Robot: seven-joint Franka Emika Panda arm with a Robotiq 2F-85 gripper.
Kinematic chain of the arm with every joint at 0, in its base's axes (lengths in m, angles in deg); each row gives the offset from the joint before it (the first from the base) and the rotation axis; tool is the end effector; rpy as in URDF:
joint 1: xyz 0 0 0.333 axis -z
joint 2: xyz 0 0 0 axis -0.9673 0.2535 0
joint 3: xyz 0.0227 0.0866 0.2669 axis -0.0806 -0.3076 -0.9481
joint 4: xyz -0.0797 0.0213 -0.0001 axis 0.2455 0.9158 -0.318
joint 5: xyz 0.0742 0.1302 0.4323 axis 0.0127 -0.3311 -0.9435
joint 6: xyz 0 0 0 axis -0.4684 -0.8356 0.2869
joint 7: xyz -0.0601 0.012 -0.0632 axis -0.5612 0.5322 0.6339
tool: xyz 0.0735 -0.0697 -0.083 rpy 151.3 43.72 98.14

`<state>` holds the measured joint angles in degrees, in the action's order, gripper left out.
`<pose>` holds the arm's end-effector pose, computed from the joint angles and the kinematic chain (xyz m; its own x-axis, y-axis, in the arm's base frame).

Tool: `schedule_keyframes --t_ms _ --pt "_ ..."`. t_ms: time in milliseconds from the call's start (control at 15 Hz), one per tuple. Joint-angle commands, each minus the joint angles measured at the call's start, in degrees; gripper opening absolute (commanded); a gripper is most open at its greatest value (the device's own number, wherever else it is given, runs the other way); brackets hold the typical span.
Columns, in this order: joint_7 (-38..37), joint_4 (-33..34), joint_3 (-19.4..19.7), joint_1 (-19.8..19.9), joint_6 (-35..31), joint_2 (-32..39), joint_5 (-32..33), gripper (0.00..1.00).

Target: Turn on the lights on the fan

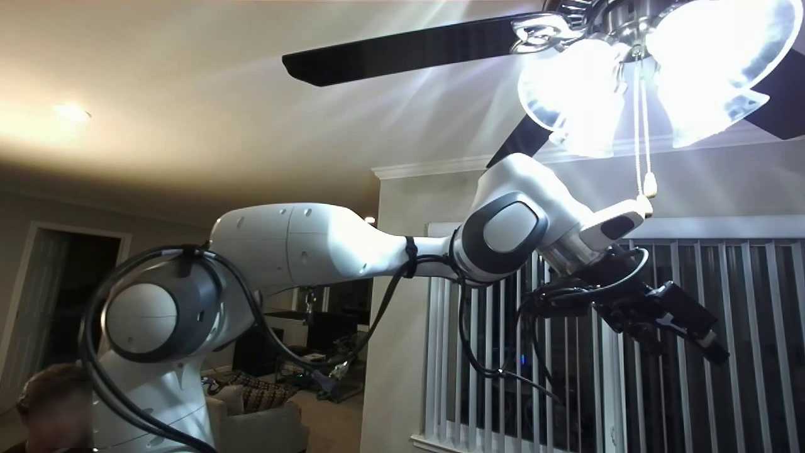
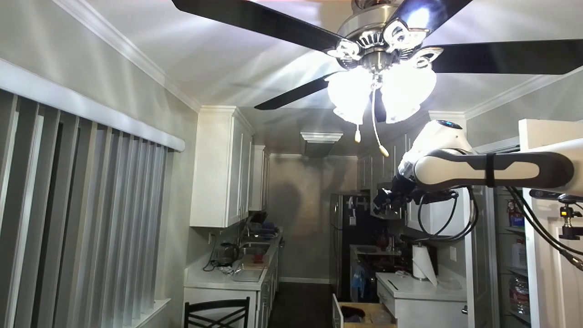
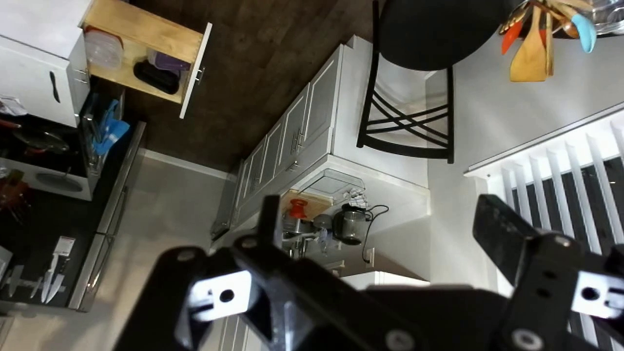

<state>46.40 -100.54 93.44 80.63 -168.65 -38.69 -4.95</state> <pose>0.5689 -0.1036 0.7073 0.7167 -0.0635 0.6945 -0.1885 -0.9764 0.1053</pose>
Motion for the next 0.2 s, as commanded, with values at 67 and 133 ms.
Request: schedule_keyframes --t_ms 67,133 --pt "0.2 0.3 -0.1 0.0 0.2 0.1 -0.2 1.0" --pt "0.2 0.3 -0.1 0.0 0.2 0.0 -0.2 1.0"
